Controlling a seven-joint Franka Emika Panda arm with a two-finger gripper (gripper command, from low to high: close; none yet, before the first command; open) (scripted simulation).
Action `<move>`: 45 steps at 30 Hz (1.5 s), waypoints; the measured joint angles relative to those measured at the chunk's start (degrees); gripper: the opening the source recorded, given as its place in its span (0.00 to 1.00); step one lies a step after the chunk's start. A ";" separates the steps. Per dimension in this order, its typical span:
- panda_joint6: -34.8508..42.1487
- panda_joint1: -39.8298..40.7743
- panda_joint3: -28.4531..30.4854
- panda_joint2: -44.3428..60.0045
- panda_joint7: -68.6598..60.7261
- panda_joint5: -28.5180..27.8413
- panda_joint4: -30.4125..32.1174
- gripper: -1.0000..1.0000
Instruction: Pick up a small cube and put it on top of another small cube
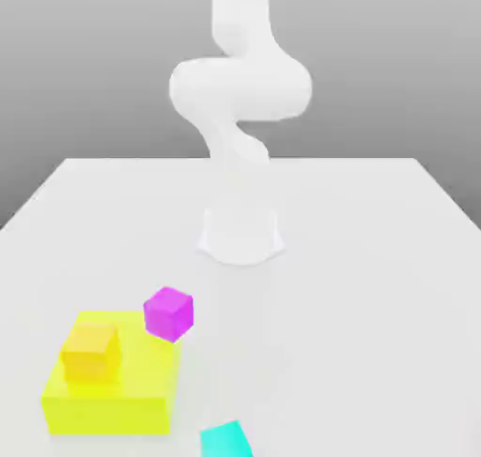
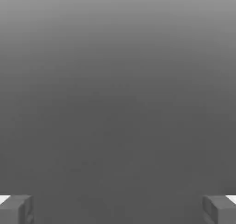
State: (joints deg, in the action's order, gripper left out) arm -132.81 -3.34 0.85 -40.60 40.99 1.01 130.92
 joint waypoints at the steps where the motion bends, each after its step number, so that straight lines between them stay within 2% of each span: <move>1: -0.44 -1.39 0.32 2.26 -2.12 0.47 -0.37 0.50; 10: -4.12 -11.36 1.33 21.20 -19.99 4.68 -3.47 0.50; 19: -7.87 -18.69 -1.58 39.83 -35.91 6.29 -6.51 0.50; 25: -10.63 -21.98 -3.85 52.07 -43.91 3.54 -8.45 0.50; 32: -13.87 -26.58 -5.64 66.14 -50.24 -3.95 -10.75 0.50; 36: -19.28 -27.91 -4.88 74.43 -50.47 -5.71 -12.58 0.50; 37: -20.21 -28.05 -4.73 75.68 -50.37 -5.88 -12.86 0.00; 45: -18.92 -27.98 -4.88 74.14 -50.52 -5.73 -12.51 0.00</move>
State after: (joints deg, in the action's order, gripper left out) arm -151.73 -31.32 -4.03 33.54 -9.54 -4.72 118.42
